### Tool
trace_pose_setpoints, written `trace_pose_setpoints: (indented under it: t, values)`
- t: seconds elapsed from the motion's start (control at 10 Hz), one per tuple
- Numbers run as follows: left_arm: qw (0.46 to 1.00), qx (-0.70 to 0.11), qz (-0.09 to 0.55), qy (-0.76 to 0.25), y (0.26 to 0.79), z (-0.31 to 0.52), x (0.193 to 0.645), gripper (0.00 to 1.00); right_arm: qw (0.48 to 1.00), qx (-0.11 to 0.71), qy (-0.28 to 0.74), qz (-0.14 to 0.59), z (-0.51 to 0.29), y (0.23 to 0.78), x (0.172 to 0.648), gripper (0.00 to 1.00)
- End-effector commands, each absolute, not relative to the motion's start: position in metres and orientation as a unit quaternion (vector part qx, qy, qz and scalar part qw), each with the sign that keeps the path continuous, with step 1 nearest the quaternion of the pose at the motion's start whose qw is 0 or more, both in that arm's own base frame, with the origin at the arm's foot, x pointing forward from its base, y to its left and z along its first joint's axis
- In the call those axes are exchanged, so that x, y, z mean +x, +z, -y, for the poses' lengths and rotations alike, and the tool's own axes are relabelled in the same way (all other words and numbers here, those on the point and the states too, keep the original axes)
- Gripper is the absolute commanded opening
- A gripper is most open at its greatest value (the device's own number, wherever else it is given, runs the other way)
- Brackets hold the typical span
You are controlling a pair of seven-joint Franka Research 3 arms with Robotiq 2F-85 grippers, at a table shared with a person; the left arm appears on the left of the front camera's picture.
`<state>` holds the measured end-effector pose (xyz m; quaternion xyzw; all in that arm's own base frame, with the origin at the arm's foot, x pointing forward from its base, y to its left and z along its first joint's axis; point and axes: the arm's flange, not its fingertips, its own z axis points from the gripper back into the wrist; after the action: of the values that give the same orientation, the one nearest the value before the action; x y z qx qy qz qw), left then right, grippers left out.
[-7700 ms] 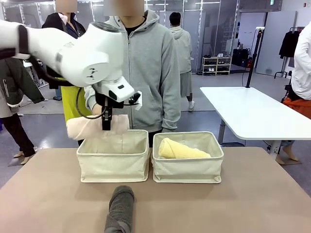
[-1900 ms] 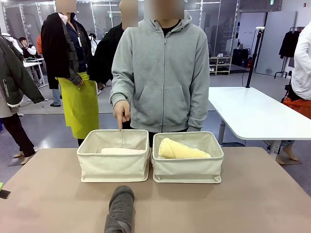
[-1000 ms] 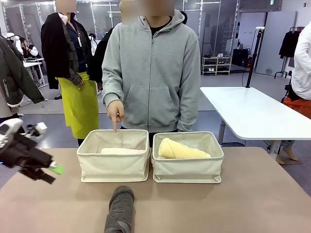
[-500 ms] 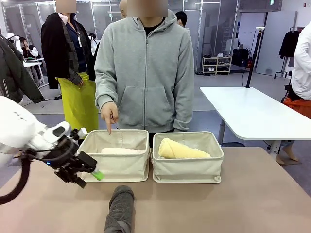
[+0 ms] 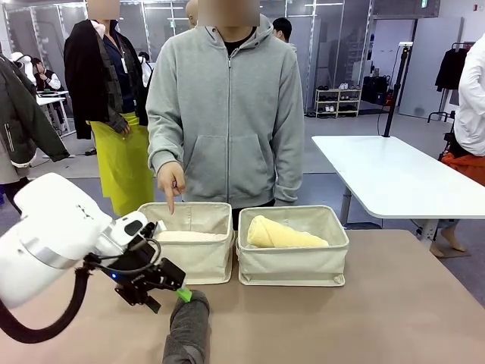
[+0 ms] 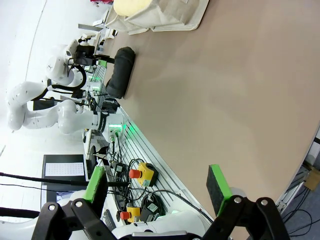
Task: Divide the towels into two baskets.
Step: Pick up one hotel-folded towel from the bottom of the table and place it in the Fabric basket indicated by the person.
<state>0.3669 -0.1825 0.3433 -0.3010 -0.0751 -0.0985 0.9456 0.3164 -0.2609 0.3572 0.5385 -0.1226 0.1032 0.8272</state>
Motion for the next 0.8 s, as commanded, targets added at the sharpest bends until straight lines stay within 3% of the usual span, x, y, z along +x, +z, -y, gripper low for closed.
trace_pose_setpoints:
  t: [0.0,0.4,0.6,0.7]
  values:
    - [0.951,-0.295,0.074,-0.054,0.309,0.173,0.307,1.0,0.831,0.533,0.102,0.124,0.259,0.359,0.313,1.0]
    - [0.952,-0.297,0.075,-0.014,0.291,0.184,0.307,1.0,0.831,0.533,0.102,0.124,0.259,0.359,0.313,1.0]
    - [0.944,-0.32,0.063,-0.043,0.289,0.187,0.303,1.0,0.831,0.533,0.102,0.124,0.259,0.359,0.313,1.0]
    - [0.942,-0.325,0.061,-0.057,0.287,0.189,0.302,0.92,0.831,0.533,0.102,0.124,0.259,0.359,0.313,1.0]
